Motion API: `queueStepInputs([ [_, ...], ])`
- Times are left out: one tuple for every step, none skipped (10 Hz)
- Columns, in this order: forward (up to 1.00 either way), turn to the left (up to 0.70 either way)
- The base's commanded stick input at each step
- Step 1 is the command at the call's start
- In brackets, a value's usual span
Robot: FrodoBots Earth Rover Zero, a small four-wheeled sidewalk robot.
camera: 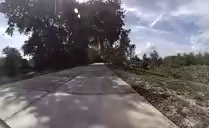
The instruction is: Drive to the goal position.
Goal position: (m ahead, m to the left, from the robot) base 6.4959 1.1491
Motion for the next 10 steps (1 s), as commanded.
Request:
queueStepInputs([
  [0.85, 0.09],
  [0.85, 0.26],
  [0.85, 0.0],
  [0.85, 0.0],
  [0.85, 0.0],
  [0.85, 0.0],
  [0.85, 0.0],
  [0.85, 0.0],
  [0.85, 0.0],
  [0.85, 0.0],
])
